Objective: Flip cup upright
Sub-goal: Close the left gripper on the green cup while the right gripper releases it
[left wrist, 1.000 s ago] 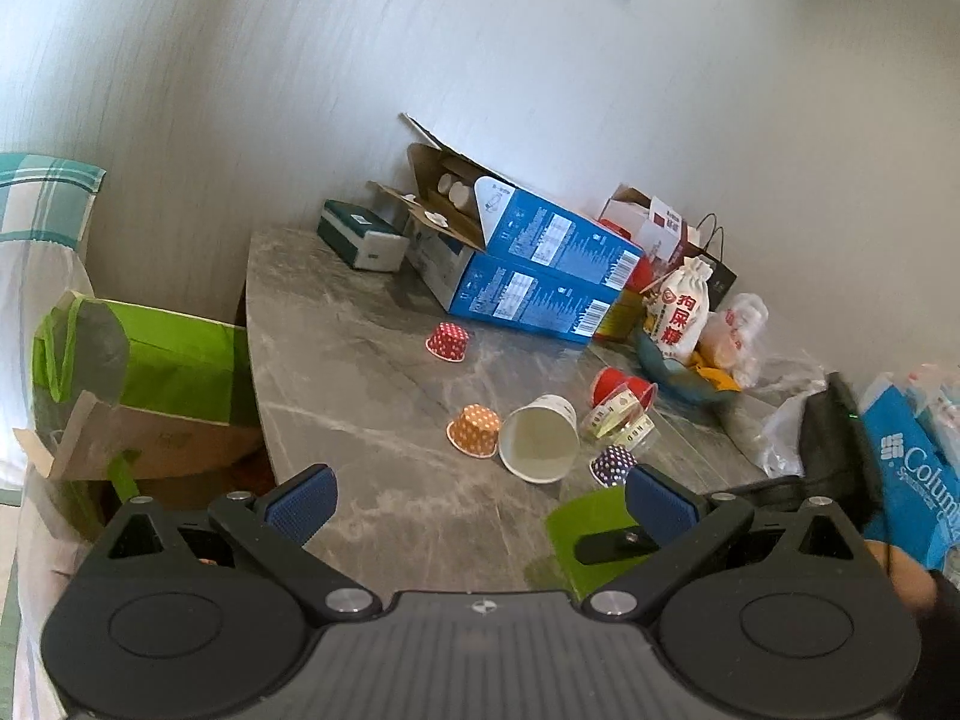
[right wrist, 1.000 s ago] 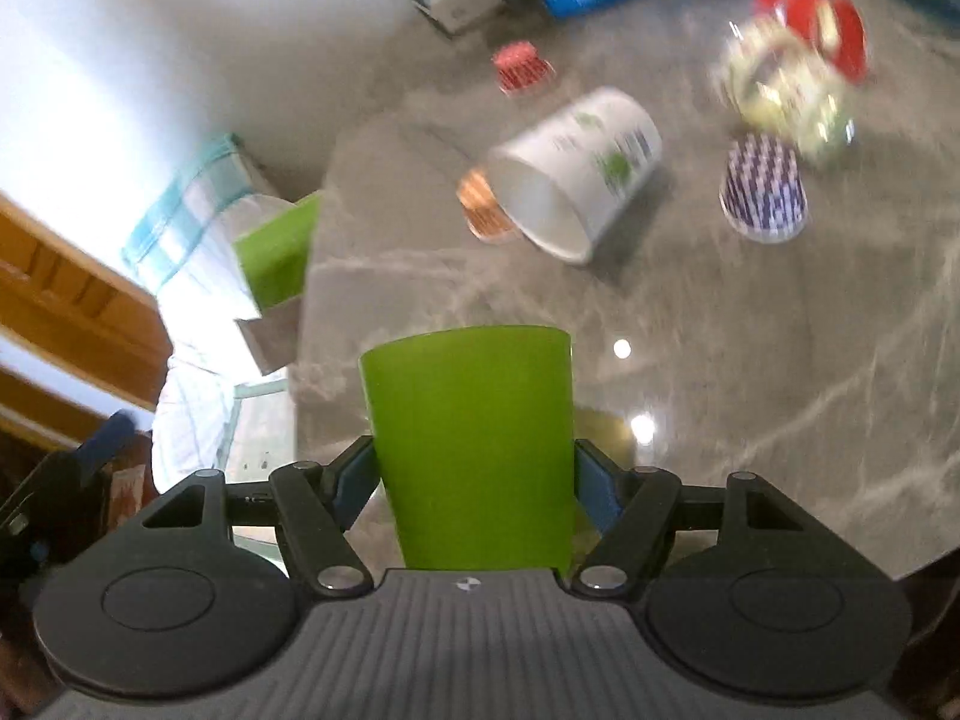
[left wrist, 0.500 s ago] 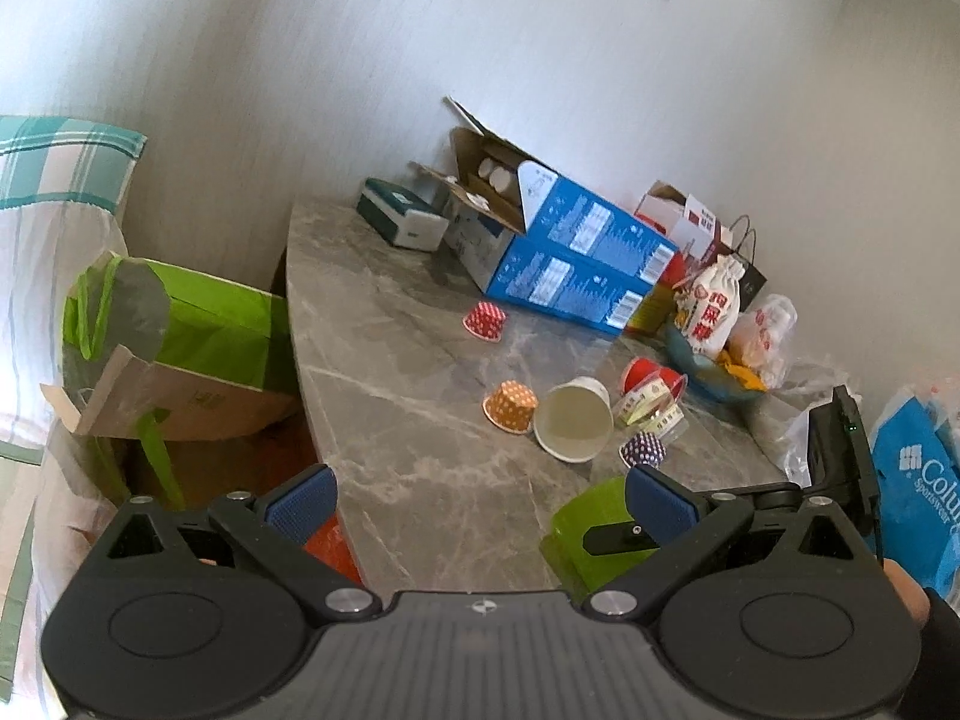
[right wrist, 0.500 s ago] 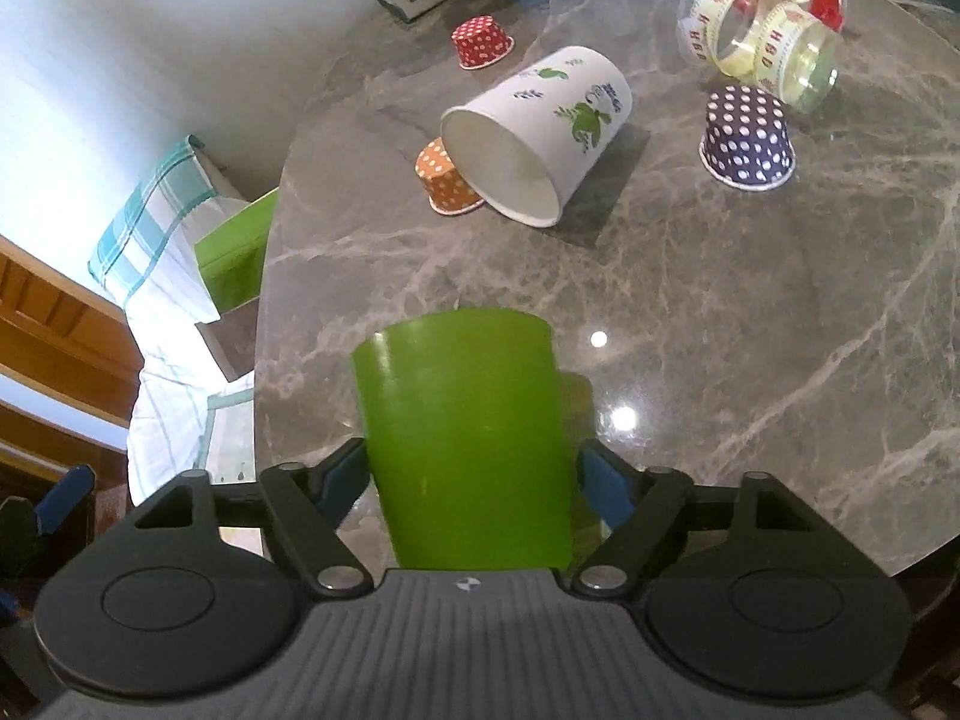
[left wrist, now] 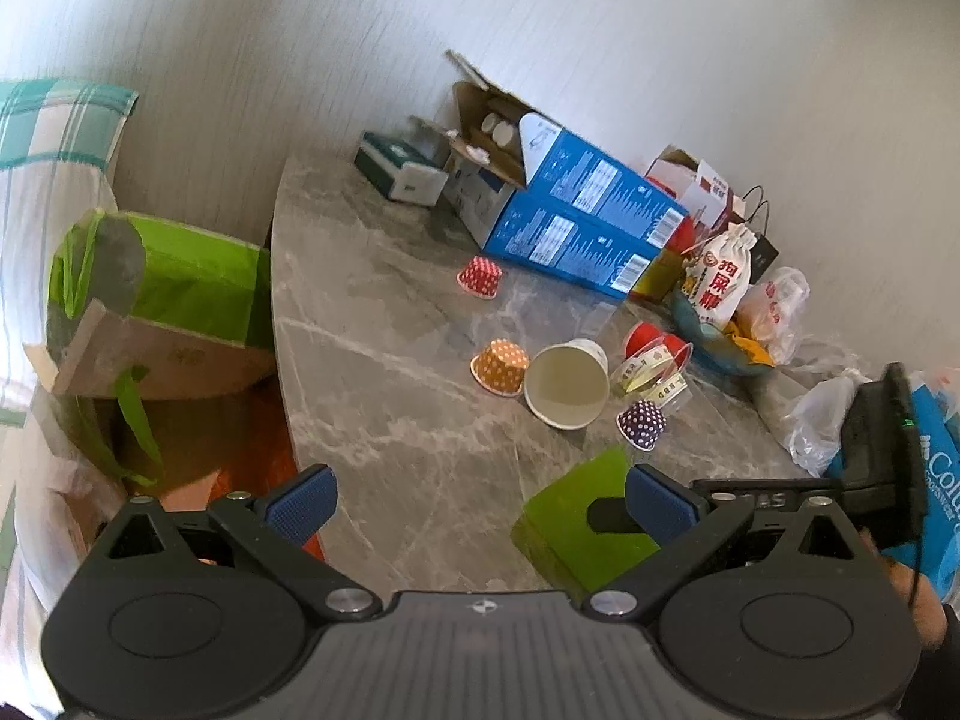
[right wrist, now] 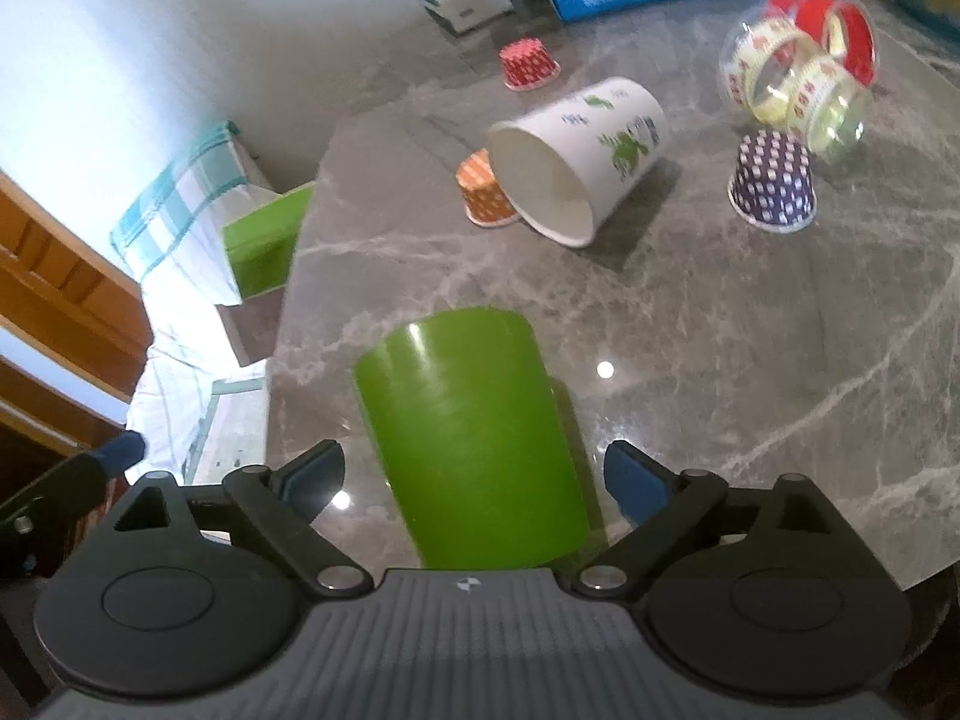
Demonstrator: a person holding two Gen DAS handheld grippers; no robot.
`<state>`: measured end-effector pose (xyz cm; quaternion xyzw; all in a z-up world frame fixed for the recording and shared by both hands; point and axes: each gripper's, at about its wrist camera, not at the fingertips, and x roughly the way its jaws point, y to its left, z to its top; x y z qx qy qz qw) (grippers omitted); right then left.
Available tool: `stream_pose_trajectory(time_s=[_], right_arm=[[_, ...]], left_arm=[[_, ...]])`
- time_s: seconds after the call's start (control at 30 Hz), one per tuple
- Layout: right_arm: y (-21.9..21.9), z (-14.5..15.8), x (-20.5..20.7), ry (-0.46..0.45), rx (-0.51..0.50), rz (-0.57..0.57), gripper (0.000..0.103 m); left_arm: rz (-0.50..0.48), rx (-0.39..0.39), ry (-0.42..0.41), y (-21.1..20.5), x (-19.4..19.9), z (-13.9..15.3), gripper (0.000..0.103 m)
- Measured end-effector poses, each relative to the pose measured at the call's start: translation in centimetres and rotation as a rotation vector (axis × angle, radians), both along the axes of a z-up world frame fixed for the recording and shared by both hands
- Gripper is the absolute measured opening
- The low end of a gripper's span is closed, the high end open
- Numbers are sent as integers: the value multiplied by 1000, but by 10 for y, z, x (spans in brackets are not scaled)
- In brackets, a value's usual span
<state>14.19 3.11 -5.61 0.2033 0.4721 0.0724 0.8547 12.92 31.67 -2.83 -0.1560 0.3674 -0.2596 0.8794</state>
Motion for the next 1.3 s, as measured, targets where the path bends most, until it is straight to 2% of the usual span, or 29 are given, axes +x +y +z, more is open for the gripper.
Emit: stream_pose_trajectory(time_s=[0.13,0.17,0.27,0.4,0.5,0.6,0.77,1.0,1.13,1.3], right_arm=[[-15,16,-17,-62,27,-11,97],[-22,21,-26,-92,32,-24,101],[-45,28,-50,-157,27,-81,102],[-57,28,-72,-192,-20,-104,102],[-61,24,-86,-200,-85,-106,102],[-69,16,-99,-216,-54,-96,102],[-84,6,-109,-247,34,-92,102],[-95,-3,-109,-268,92,-49,102],[-100,-7,-110,-274,116,-38,102],[-100,-12,-110,-264,120,-20,102]], left_arm=[[6,-7,93,-15,3,-4,103],[3,-7,113,-22,4,-5,103],[-8,3,171,-49,6,-11,103],[3,17,292,-82,21,-18,99],[22,55,339,-104,28,-19,99],[46,86,390,-119,32,-24,98],[111,145,431,-135,37,-30,98],[191,188,490,-149,44,-43,93],[219,209,476,-154,44,-41,92],[234,271,449,-160,42,-40,79]])
